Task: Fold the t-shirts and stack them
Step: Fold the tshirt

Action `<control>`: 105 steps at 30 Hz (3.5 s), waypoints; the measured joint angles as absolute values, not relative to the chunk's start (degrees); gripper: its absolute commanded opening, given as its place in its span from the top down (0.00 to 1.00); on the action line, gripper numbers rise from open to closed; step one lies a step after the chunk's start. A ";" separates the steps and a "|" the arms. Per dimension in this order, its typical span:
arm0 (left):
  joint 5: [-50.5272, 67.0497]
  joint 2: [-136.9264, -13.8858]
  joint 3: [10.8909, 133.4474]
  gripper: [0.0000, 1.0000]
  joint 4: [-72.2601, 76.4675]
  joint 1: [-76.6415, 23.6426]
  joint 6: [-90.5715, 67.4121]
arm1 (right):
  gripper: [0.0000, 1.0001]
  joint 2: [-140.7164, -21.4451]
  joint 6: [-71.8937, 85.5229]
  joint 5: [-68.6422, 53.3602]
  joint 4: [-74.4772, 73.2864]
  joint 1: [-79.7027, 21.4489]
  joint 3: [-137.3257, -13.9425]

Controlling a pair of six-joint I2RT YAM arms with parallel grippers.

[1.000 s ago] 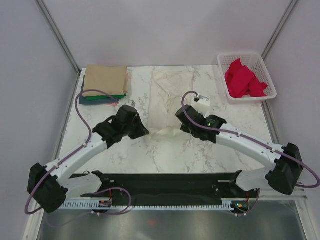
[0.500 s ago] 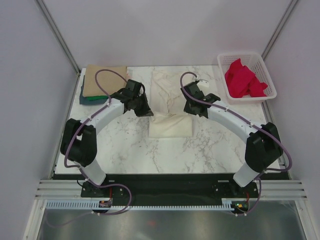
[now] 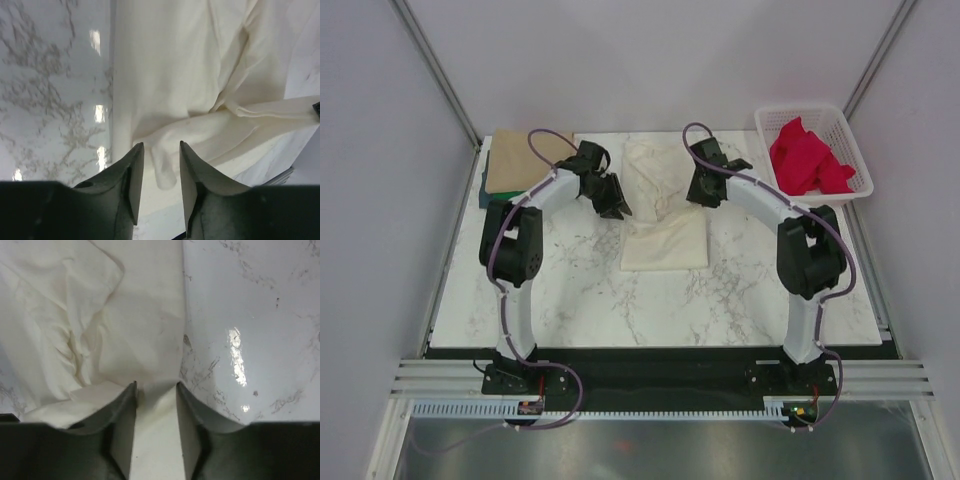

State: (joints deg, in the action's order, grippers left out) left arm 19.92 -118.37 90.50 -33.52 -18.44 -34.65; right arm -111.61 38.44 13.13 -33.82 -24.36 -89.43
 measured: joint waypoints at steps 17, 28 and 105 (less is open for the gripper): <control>20.99 -103.50 92.68 0.48 -37.21 -19.05 -32.47 | 0.31 -99.35 31.09 2.83 -31.03 -15.64 -85.17; 22.09 -110.00 84.79 0.48 -30.33 -30.52 -31.42 | 0.34 -88.25 32.36 -12.38 -18.37 -16.27 -52.51; 6.09 -72.51 37.45 0.98 -9.63 -37.01 -44.86 | 1.00 -68.51 37.67 -20.16 -5.43 -16.64 -27.75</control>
